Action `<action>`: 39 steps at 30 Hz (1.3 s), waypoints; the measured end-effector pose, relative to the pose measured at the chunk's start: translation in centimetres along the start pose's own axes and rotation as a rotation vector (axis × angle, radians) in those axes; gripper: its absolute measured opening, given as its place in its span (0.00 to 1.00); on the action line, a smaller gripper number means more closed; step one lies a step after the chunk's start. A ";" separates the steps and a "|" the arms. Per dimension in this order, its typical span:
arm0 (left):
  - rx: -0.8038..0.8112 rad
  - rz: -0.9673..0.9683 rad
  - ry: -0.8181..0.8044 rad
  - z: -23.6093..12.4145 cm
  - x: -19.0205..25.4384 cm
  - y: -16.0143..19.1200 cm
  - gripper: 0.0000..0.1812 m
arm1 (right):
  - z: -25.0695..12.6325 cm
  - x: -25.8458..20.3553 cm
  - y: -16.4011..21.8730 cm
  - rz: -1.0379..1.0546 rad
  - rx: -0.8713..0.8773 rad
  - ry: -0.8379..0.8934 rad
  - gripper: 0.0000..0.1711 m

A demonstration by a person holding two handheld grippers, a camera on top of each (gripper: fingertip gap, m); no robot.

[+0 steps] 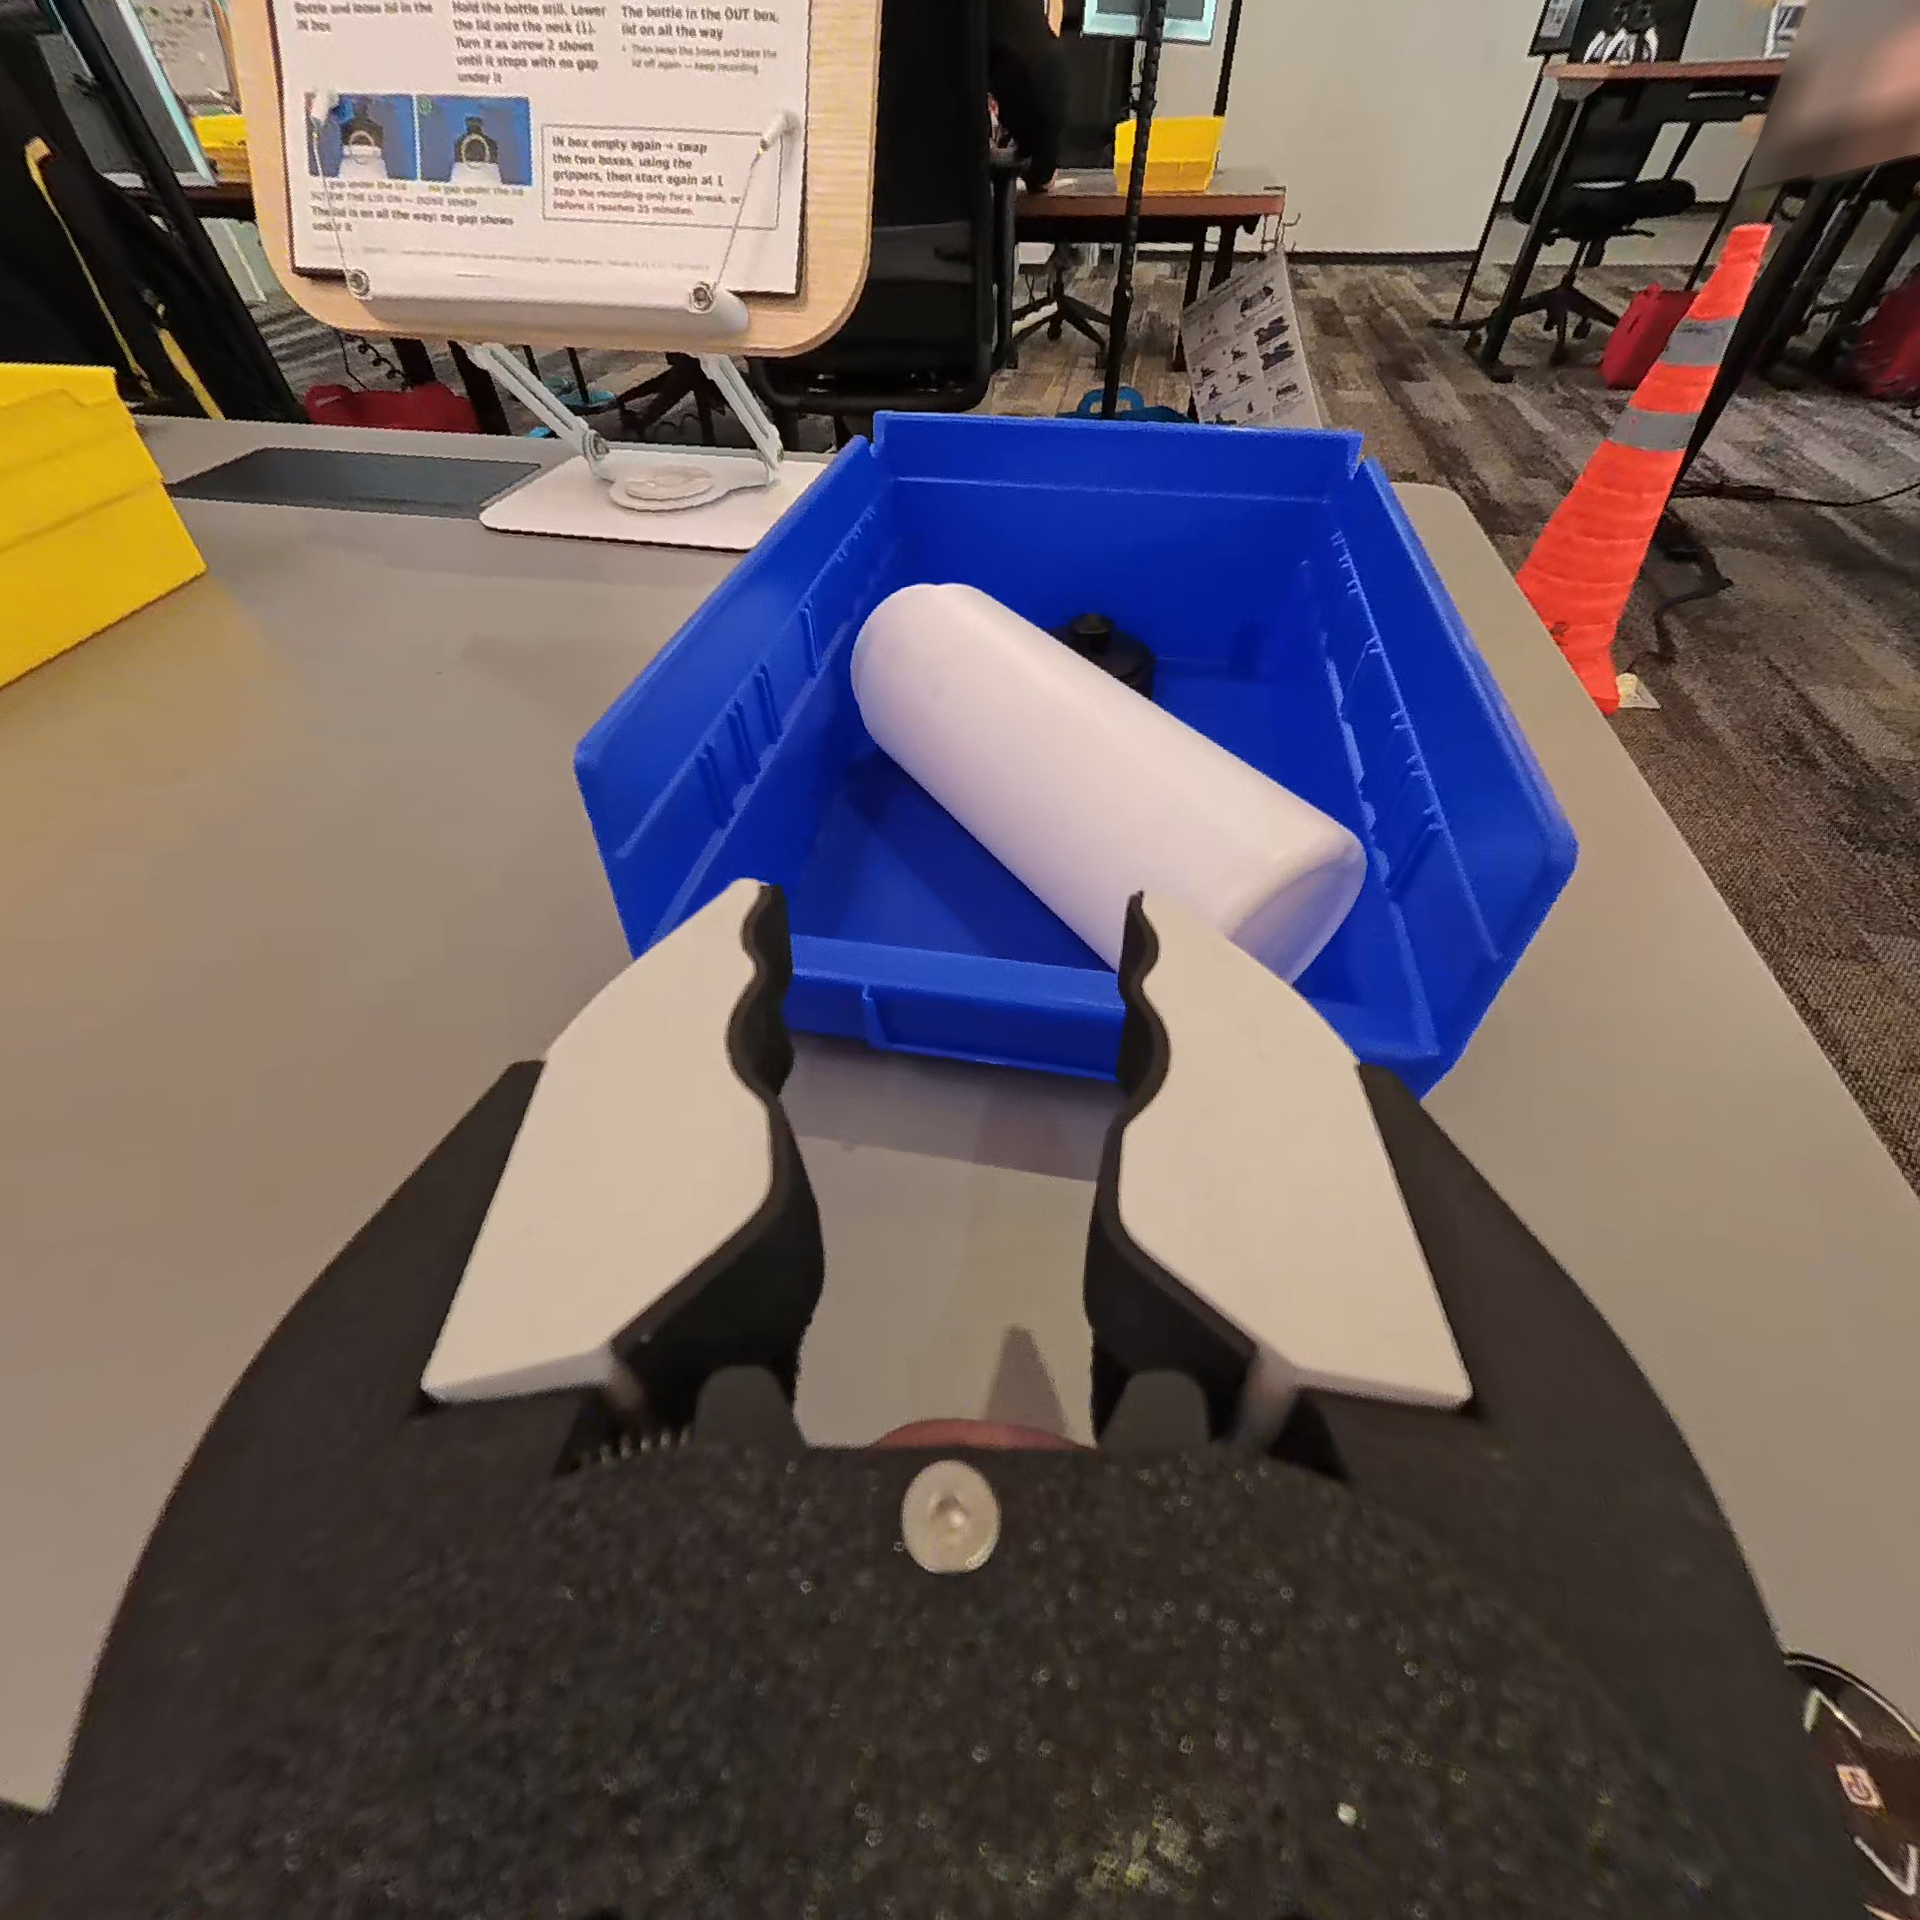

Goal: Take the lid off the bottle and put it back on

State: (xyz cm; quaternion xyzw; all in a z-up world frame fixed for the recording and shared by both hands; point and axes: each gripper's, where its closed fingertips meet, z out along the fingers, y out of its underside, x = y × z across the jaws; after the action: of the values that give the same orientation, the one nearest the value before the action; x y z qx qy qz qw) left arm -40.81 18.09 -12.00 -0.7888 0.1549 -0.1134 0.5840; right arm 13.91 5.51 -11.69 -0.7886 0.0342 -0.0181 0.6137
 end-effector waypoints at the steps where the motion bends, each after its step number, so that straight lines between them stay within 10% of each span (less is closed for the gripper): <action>1: -0.004 -0.006 0.002 0.0 0.0 0.1 0.38 | 0.1 0.0 0.1 0.001 -0.004 0.001 0.35; 17: -0.020 0.003 -0.001 -0.1 0.2 0.4 0.38 | 0.2 -0.9 0.2 0.010 -0.006 -0.043 0.38; 30: -0.037 0.132 0.019 0.1 2.7 0.7 0.38 | 7.2 -13.9 -0.2 0.052 -0.078 -0.320 0.63; 35: -0.063 0.079 0.283 1.0 13.6 0.3 0.42 | 3.4 -18.5 -2.5 0.110 0.033 -0.645 0.48; 39: -0.085 0.095 0.498 2.0 25.2 -0.3 0.42 | -0.1 -15.0 -3.7 -0.017 0.082 -0.425 0.51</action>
State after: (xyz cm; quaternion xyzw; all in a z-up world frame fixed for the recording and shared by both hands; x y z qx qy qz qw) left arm -16.76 10.42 -12.34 -0.7523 0.3353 -0.2701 0.4986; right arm -0.98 7.48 -7.86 -0.7494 -0.1033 0.1418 0.6384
